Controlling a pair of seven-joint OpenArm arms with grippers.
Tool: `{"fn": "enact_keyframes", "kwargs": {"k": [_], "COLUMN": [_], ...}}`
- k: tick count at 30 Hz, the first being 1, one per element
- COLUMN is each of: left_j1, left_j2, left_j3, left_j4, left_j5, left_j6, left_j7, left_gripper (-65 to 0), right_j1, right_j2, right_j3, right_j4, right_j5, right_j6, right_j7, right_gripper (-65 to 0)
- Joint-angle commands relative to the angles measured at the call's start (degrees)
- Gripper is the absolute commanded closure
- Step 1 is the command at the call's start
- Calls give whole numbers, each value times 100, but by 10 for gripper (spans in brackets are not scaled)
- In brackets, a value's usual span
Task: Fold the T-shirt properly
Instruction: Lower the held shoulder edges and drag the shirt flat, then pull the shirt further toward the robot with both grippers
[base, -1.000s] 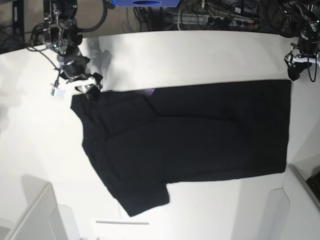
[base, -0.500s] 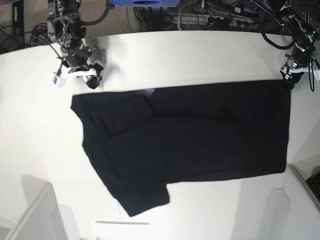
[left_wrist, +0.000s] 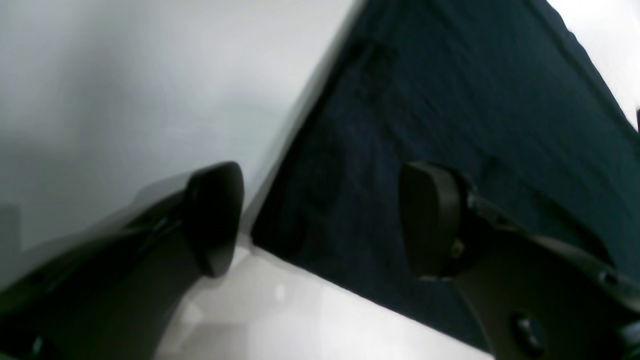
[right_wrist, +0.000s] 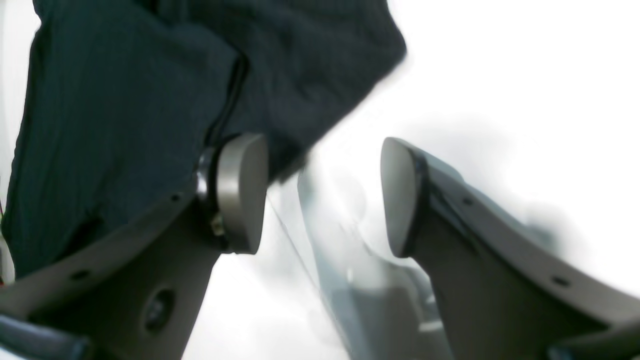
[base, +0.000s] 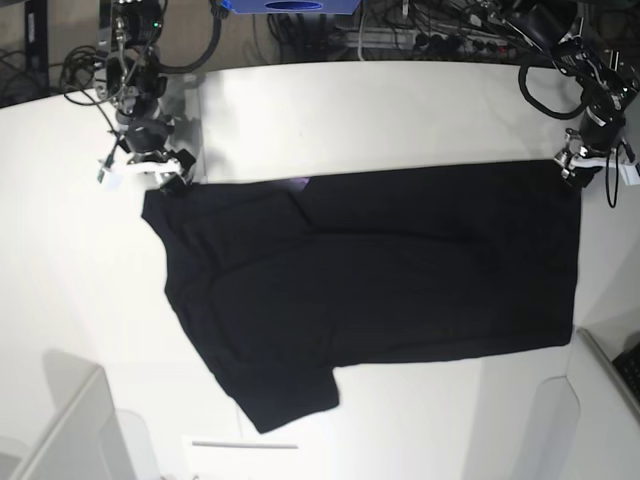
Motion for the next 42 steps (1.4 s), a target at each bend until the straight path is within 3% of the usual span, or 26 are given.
{"fn": "enact_keyframes", "kwargs": {"k": [1, 19, 21, 25, 27, 32, 39, 42], "left_j1": [-36, -89, -89, -89, -89, -98, -28, 131], "left_j2": [-85, -93, -93, -93, -93, -102, -129, -304], "left_j3": [-12, 304, 304, 304, 304, 304, 313, 665], "left_j4": [61, -220, -220, -220, -220, -220, -177, -159], "left_j5": [-24, -15, -15, -15, -15, -15, -15, -33], "left_j6": [9, 9, 9, 9, 9, 9, 9, 9], "left_j7": [30, 12, 12, 12, 12, 21, 38, 47], "left_gripper": [-462, -461, -421, -235, -146, -2, 0, 0], "right_j1": [23, 541, 550, 559, 559, 656, 541, 436], "right_j2": [39, 39, 39, 39, 39, 39, 31, 57], "right_j3": [28, 28, 28, 28, 28, 28, 195, 195], "right_j4": [-28, -705, -705, -705, -705, -749, -652, -512], "right_j5": [15, 15, 15, 15, 15, 15, 15, 15], "right_j6": [-19, -1, -1, -1, 7, 16, 16, 16], "right_j7": [-36, -36, -27, -27, -27, -18, 298, 263], "right_gripper": [-344, -335, -333, -302, -218, -2, 0, 0]}}
